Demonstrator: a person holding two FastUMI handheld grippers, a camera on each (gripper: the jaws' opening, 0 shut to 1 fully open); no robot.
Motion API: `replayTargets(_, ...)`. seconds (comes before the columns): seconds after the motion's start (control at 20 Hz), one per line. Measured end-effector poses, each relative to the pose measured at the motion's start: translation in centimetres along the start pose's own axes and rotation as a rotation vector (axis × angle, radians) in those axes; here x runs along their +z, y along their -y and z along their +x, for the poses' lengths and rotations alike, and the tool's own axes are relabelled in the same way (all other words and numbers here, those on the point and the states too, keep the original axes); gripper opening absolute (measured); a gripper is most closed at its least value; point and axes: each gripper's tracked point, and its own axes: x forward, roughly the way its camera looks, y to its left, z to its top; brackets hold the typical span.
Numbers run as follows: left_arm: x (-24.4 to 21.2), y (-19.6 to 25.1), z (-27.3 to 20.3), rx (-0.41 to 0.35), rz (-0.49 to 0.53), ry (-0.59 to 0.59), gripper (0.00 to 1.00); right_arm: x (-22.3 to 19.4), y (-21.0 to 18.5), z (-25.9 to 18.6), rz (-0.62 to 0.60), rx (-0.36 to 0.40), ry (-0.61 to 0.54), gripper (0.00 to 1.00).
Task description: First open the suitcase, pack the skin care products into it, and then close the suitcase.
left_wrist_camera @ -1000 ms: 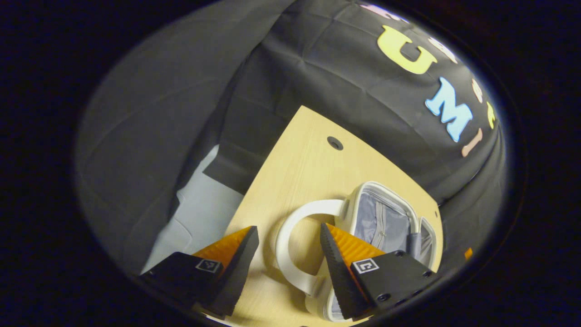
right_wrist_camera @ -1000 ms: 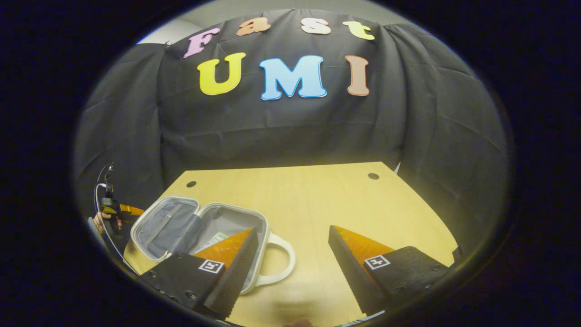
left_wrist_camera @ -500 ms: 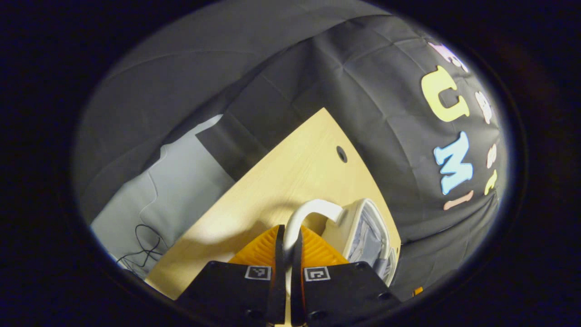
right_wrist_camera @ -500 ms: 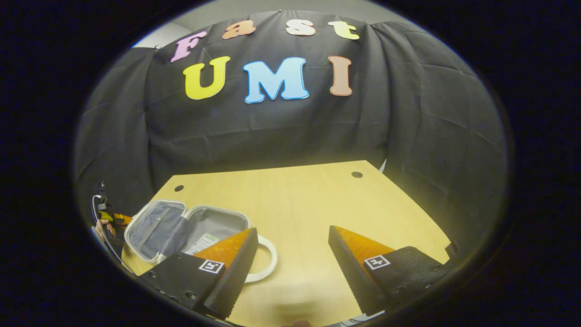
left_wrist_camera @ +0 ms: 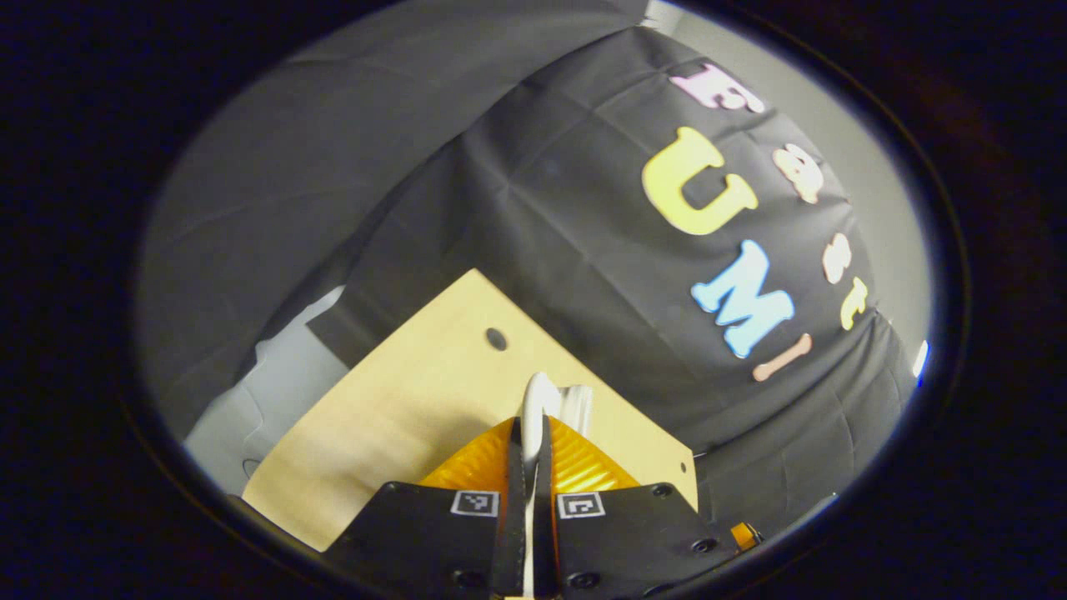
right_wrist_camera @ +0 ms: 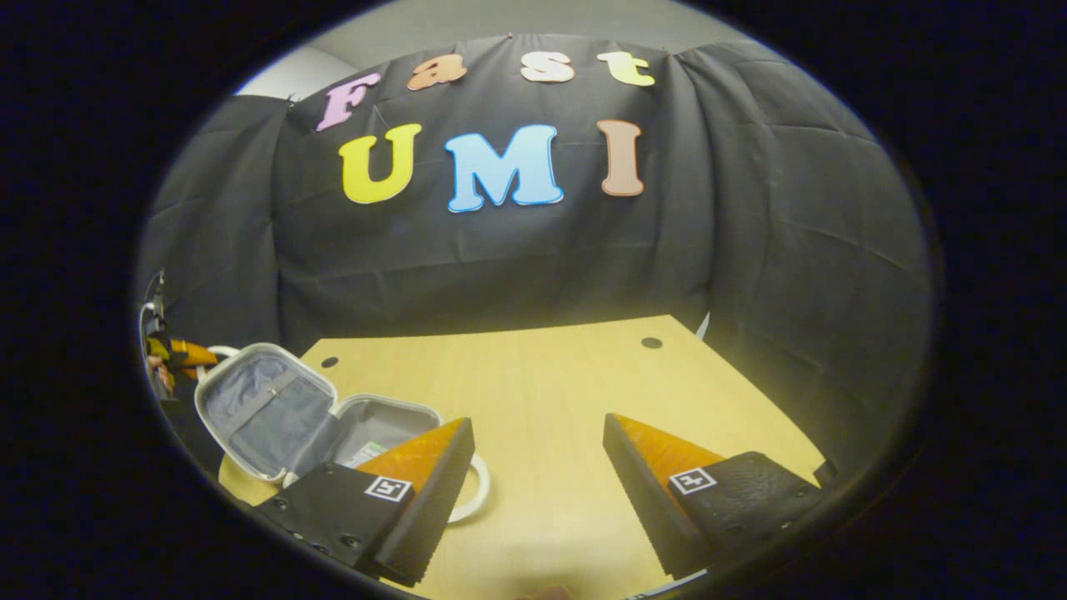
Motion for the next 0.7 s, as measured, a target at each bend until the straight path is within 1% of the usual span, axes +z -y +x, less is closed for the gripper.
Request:
replayTargets(0.15, -1.6, 9.4, -0.1, -0.057, 0.149, 0.052, 0.12, 1.1, 1.5, 0.3, -0.054, 0.023, 0.04, 0.95)
replayTargets(0.25, -4.6, 16.0, 0.3, -0.09, 0.228, 0.044, 0.11, 1.5, 2.2, 0.5, -0.083, 0.051, 0.059, 0.95)
replayTargets(0.3, -6.8, 19.2, 0.4, -0.102, 0.259, 0.037, 0.11, 1.5, 2.6, 0.5, -0.09, 0.068, 0.064, 0.95)
replayTargets(0.35, -8.9, 21.4, 0.5, -0.115, 0.286, 0.029, 0.11, 1.6, 2.8, 0.6, -0.091, 0.088, 0.069, 0.96)
replayTargets(0.45, -13.8, 24.6, 0.2, -0.129, 0.338, 0.005, 0.11, 1.7, 3.6, 0.5, -0.086, 0.13, 0.077, 0.95)
replayTargets(0.5, -16.3, 25.9, 0.6, -0.129, 0.358, -0.004, 0.11, 1.8, 4.2, 0.4, -0.086, 0.147, 0.082, 1.0)
replayTargets(0.55, -18.7, 26.7, 1.1, -0.125, 0.374, -0.011, 0.11, 1.7, 4.8, 0.2, -0.089, 0.161, 0.089, 0.95)
replayTargets(0.7, -25.7, 28.6, 3.1, -0.104, 0.427, -0.03, 0.11, 1.7, 7.1, -0.3, -0.093, 0.195, 0.107, 0.95)
